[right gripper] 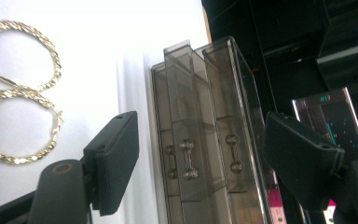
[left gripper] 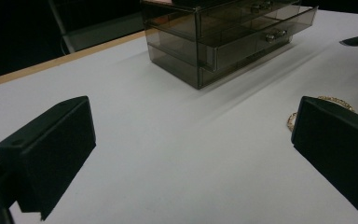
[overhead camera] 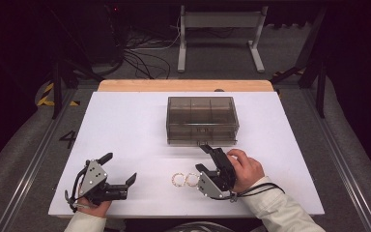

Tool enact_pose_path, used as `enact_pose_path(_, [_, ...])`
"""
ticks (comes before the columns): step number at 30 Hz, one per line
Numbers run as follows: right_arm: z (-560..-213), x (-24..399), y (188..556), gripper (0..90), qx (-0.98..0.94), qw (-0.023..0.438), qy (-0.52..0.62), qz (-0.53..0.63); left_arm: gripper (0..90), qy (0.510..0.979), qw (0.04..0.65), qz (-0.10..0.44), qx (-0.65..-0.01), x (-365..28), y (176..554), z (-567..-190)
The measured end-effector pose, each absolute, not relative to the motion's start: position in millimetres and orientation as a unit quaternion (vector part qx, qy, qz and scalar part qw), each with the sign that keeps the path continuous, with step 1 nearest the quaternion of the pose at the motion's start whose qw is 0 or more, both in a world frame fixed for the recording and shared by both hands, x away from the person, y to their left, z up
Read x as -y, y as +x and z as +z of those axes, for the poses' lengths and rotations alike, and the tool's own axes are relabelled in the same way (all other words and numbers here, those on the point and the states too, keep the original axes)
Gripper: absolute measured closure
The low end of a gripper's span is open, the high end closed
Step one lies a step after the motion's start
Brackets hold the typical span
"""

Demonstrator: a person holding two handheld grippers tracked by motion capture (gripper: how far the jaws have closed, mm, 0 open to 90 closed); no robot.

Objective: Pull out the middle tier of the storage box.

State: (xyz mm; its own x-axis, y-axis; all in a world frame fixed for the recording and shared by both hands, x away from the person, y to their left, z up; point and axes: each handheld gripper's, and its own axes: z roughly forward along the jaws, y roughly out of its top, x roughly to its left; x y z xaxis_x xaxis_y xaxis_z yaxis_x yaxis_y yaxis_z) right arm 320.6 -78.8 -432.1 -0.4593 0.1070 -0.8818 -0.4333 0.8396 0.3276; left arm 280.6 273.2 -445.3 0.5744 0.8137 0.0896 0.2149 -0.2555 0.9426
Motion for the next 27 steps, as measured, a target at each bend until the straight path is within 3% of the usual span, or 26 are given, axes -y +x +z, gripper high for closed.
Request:
enact_pose_path(9, [-426, 82, 313, 27.5, -0.809, 0.496, -0.117, 0.295, 0.5, 0.733, 0.5, 0.299, -0.351, -273, 281, -445])
enact_pose_path(27, [-392, 104, 307, 26.0, -0.816, 0.352, -0.063, 0.454, 0.5, 0.735, 0.497, 0.302, -0.349, -273, 281, -446])
